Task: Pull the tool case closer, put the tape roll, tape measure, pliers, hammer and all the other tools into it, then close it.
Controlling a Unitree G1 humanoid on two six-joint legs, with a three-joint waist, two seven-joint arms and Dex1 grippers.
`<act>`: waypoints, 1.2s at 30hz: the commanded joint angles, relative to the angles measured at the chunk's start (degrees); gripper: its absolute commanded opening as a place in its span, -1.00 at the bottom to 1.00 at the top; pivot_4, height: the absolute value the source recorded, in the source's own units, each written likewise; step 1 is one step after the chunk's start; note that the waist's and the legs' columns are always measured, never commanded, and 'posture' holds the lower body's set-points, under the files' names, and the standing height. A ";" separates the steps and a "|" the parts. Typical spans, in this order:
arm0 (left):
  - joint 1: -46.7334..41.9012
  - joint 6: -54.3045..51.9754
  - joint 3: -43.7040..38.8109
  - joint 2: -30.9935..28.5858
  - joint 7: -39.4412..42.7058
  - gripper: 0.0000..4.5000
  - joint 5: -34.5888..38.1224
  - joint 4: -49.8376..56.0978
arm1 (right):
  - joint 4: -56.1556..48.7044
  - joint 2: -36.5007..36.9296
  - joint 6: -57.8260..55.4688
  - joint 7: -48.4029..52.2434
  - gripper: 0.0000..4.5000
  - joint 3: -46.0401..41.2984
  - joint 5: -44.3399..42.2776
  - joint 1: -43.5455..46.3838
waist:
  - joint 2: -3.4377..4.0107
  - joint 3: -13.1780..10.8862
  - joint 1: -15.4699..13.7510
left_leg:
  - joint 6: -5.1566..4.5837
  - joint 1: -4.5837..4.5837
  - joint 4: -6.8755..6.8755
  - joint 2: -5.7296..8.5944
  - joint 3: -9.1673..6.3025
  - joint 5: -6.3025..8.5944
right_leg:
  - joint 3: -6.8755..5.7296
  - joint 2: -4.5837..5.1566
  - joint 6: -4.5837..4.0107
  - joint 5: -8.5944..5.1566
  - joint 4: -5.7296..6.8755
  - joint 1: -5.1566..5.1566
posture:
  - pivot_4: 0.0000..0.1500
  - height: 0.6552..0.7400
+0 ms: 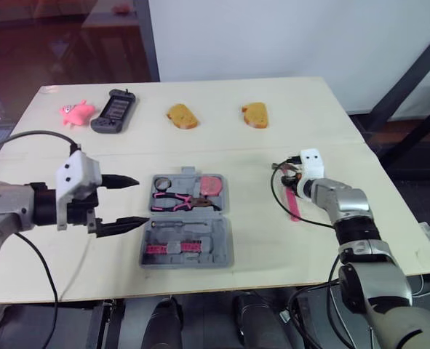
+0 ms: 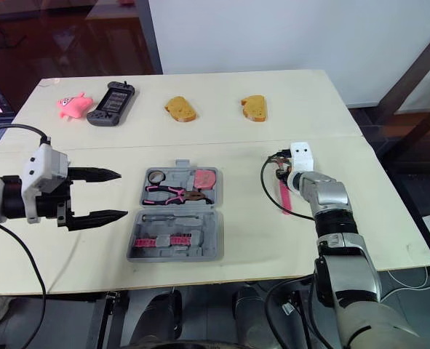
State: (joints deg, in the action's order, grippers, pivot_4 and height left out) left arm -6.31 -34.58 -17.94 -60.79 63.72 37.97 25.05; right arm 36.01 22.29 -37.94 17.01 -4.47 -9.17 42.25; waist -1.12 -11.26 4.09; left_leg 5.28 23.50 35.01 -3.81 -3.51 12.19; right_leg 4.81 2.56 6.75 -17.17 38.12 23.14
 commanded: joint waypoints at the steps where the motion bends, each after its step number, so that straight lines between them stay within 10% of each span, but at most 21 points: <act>1: -0.47 0.64 -1.05 -0.34 -0.29 1.00 -0.31 0.72 | -2.14 -0.68 -1.20 1.15 -0.99 1.19 0.61 -0.92 | 0.00 0.00 0.03 | 0.00 0.00 0.00 0.00 0.00 0.00 | 0.00 0.00 0.00 0.00 0.00 0.00 | 1.00 1.00; 16: -5.68 4.53 7.62 1.26 4.05 1.00 -4.02 -6.32 | -54.81 -6.96 -38.48 -4.89 -0.99 -4.58 -6.28 -23.61 | 0.02 0.00 -0.10 | 0.00 0.01 -0.05 0.00 -0.03 0.00 | -0.02 -0.01 -0.01 -0.01 0.01 0.03 | 1.00 1.00; 26: -8.38 5.85 10.62 2.34 5.55 1.00 -5.85 -8.75 | -59.51 -16.43 -42.13 -11.80 -0.99 -7.64 -4.68 -24.10 | 0.01 0.00 -0.15 | 0.00 0.02 -0.07 0.00 -0.02 0.00 | -0.02 0.01 -0.01 -0.01 0.00 0.05 | 1.00 1.00; 36: -4.75 5.84 7.89 2.77 4.06 1.00 -5.81 -6.94 | -59.72 -1.75 -46.91 2.14 0.99 -6.43 -13.51 -14.65 | 0.05 -0.03 -0.16 | 0.00 0.02 -0.07 0.00 -0.01 0.00 | -0.01 0.02 -0.01 -0.01 0.00 0.05 | 1.00 1.00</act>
State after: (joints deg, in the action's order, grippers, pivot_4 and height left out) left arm -11.21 -29.59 -7.78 -58.01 68.26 31.89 16.26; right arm -22.18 17.37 -85.63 14.40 -12.35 -19.51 25.38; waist -1.07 -11.28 3.93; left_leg 5.27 23.54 34.95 -3.81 -3.52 12.19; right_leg 4.80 2.59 6.73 -17.19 38.12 23.20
